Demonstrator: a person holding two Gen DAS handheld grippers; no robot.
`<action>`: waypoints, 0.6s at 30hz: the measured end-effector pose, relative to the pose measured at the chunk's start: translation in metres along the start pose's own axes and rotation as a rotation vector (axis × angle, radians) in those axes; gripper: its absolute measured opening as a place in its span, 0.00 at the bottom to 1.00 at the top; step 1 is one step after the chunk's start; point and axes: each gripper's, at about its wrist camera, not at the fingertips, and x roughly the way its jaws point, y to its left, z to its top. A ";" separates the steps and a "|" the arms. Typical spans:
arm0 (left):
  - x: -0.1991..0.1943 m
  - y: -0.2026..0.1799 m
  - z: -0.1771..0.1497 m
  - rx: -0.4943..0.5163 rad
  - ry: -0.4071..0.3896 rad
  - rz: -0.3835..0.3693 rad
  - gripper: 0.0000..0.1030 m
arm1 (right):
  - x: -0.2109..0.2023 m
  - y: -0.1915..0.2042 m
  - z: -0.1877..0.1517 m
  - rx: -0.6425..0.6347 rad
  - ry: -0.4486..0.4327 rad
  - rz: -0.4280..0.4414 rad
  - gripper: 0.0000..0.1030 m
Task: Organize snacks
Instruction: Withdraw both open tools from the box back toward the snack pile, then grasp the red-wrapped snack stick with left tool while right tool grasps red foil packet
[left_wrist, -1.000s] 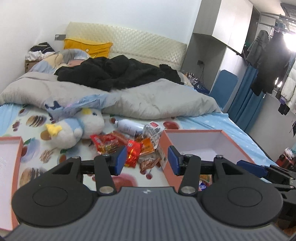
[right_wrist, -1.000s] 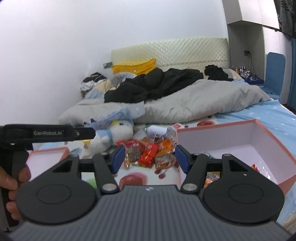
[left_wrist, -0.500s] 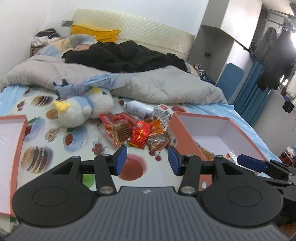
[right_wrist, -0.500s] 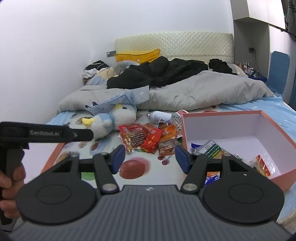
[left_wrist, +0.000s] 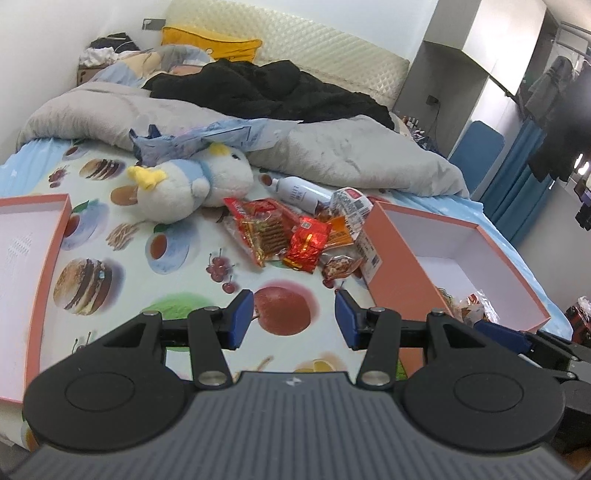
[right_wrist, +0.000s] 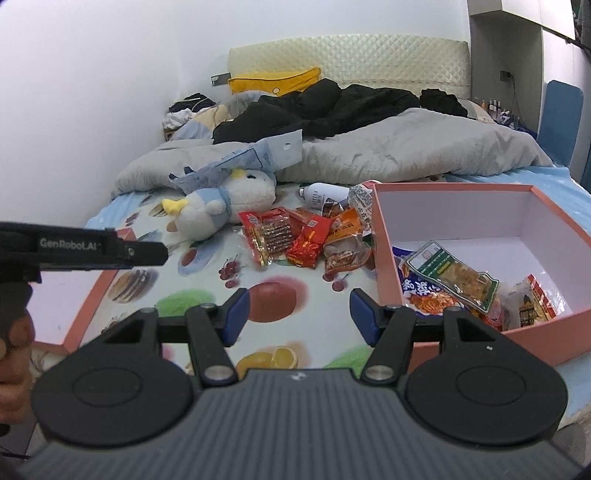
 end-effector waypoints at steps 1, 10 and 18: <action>0.002 0.002 0.000 -0.001 0.001 0.002 0.53 | 0.002 0.001 0.001 -0.005 -0.001 0.000 0.60; 0.029 0.018 0.003 -0.031 0.029 0.026 0.56 | 0.027 0.006 0.001 -0.029 0.022 0.006 0.60; 0.065 0.035 0.009 -0.065 0.054 0.040 0.62 | 0.059 0.013 0.004 -0.056 0.037 0.014 0.60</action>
